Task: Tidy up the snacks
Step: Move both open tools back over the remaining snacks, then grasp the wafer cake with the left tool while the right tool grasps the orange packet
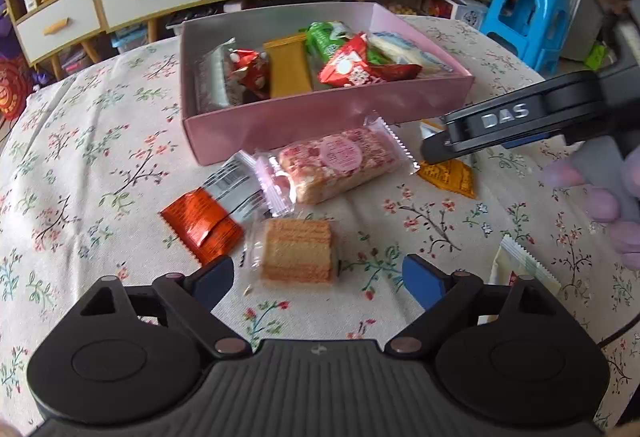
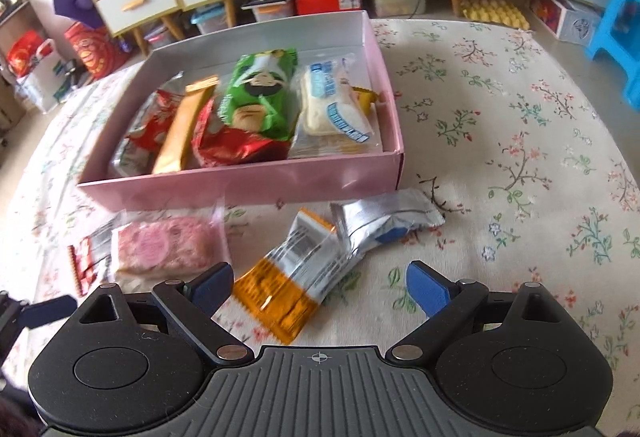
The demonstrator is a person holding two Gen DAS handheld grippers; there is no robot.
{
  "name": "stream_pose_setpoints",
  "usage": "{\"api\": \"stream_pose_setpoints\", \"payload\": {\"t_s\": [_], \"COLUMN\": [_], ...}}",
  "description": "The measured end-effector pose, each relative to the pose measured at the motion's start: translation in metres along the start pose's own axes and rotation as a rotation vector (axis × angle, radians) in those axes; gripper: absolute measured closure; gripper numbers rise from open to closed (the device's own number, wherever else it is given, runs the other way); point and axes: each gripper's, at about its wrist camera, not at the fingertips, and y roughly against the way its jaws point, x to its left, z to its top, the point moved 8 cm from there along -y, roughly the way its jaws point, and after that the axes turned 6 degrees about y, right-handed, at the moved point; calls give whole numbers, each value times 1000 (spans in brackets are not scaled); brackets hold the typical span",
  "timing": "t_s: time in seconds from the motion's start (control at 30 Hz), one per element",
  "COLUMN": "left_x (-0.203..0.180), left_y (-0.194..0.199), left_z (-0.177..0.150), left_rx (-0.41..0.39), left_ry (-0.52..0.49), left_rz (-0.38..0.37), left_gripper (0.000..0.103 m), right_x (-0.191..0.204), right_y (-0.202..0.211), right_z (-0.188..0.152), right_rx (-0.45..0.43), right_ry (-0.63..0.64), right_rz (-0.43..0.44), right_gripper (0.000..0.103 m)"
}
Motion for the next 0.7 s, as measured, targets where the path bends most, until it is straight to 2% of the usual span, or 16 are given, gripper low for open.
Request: {"api": "stream_pose_setpoints", "payload": {"t_s": [0.33,0.7], "left_x": [2,8], "left_y": [-8,-5], "left_z": [5,5], "left_rx": [-3,5], "left_ry": [-7,4], "left_rz": [50,43], "left_gripper": [29,40], "right_x": [4,-14], "right_y": [-13,-6], "right_z": [-2,-10], "right_rx": [-3,81], "right_ry": [63,36], "right_rz": [-16,-30], "right_gripper": [8,8]}}
